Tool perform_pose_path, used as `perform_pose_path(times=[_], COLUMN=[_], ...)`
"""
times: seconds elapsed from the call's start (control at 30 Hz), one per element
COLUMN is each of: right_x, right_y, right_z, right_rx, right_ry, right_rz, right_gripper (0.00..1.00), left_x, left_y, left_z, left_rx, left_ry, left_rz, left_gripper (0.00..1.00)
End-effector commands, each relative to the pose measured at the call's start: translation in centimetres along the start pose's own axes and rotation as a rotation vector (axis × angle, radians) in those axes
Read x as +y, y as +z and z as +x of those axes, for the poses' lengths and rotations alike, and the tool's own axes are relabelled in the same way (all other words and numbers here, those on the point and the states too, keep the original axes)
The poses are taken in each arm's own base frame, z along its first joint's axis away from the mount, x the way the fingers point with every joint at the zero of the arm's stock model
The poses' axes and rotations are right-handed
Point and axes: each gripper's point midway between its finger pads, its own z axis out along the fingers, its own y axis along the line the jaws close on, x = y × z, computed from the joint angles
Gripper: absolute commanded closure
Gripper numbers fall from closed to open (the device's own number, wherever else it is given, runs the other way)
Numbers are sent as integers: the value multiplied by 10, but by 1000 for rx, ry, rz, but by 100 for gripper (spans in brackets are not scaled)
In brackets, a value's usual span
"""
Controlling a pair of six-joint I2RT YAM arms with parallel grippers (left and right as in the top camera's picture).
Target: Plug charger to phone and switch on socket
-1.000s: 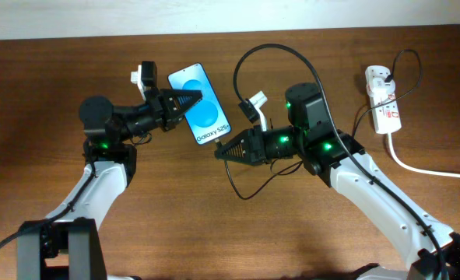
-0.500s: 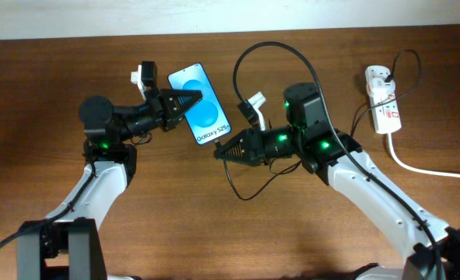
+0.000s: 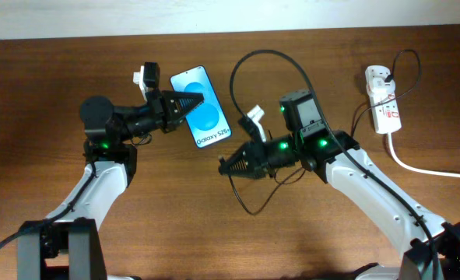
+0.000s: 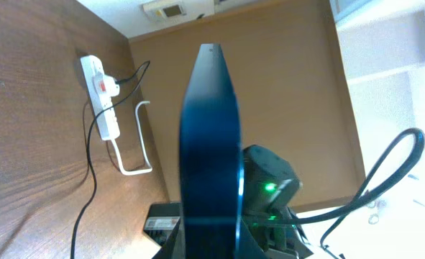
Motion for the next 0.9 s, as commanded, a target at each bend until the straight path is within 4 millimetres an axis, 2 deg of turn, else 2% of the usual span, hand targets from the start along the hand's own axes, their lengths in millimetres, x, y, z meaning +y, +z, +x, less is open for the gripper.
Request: perform_pose_path(times=[0.0, 0.17, 0.23, 0.27, 0.33, 0.37, 0.5, 0.57, 0.67, 0.8, 0.87], right_x=[-2, 25, 30, 28, 22, 21, 24, 26, 32, 46, 43], right_y=[-8, -21, -24, -25, -24, -23, -23, -23, -21, -21, -21], right_z=[22, 41, 49, 52, 56, 56, 52, 47, 40, 30, 22], right_rx=[7, -30, -27, -17, -5, -4, -15, -26, -34, -57, -87], right_ry=[-136, -252, -304, -301, -291, -291, -358, -388, -431, -439, -412], right_rz=[66, 74, 75, 81, 86, 87, 80, 74, 46, -7, 27], right_gripper=[96, 96, 96, 96, 96, 96, 96, 96, 96, 96, 96], left_x=[-11, -14, -5, 7, 28, 33, 18, 18, 18, 21, 21], left_y=[1, 19, 29, 33, 36, 36, 37, 37, 26, -6, -8], left_z=[18, 31, 29, 31, 41, 43, 37, 37, 35, 19, 17], left_rx=[115, 144, 105, 96, 110, 117, 108, 112, 131, 113, 106], left_ry=[25, 20, -50, -117, -137, -135, 61, 106, 140, 129, 122], left_rz=[24, 37, 9, -27, -90, -102, -50, -46, -34, -34, -36], left_gripper=[100, 100, 100, 100, 100, 100, 100, 100, 100, 100, 100])
